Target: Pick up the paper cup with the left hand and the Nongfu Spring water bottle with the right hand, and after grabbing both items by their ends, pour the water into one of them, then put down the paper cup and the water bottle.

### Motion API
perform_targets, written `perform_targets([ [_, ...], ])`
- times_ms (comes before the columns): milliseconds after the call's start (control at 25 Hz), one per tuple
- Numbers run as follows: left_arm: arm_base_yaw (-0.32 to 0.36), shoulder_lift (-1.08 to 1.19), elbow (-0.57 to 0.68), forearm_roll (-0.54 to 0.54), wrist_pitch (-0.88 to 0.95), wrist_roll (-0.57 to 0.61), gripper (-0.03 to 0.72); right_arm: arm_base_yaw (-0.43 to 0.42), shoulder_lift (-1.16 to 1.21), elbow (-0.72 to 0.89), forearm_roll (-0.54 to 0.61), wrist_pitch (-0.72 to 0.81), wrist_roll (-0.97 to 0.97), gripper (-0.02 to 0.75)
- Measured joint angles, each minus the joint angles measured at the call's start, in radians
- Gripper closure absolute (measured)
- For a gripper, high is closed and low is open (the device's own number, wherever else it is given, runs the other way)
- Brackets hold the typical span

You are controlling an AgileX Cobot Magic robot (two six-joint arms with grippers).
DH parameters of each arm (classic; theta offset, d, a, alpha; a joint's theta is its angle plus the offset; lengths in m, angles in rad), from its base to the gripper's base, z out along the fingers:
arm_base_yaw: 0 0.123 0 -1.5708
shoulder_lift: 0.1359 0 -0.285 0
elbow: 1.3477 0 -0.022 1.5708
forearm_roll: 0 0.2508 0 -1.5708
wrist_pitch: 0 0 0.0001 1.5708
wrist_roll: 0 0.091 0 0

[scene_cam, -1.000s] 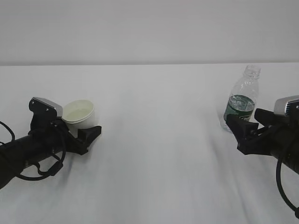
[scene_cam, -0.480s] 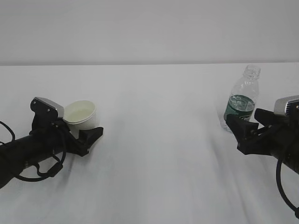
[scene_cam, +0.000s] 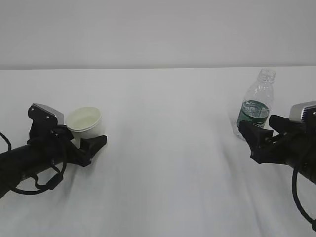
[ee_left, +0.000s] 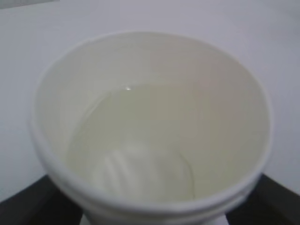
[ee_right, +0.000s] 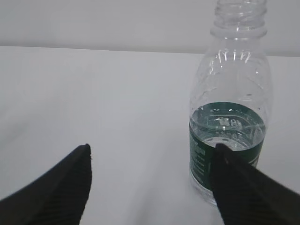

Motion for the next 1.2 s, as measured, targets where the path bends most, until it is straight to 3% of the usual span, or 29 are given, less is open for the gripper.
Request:
perform_targets([
  [640,0.0,-0.035,0.051,-0.005,0.0,0.0,0.011,0.0,0.0,0.0,-0.002,0.0,0.0,0.15],
  [1200,0.0,-0.095,0.14,-0.033,0.0,0.028,0.008,0.0,0.0,0.0,-0.002,0.0,0.0,0.15],
])
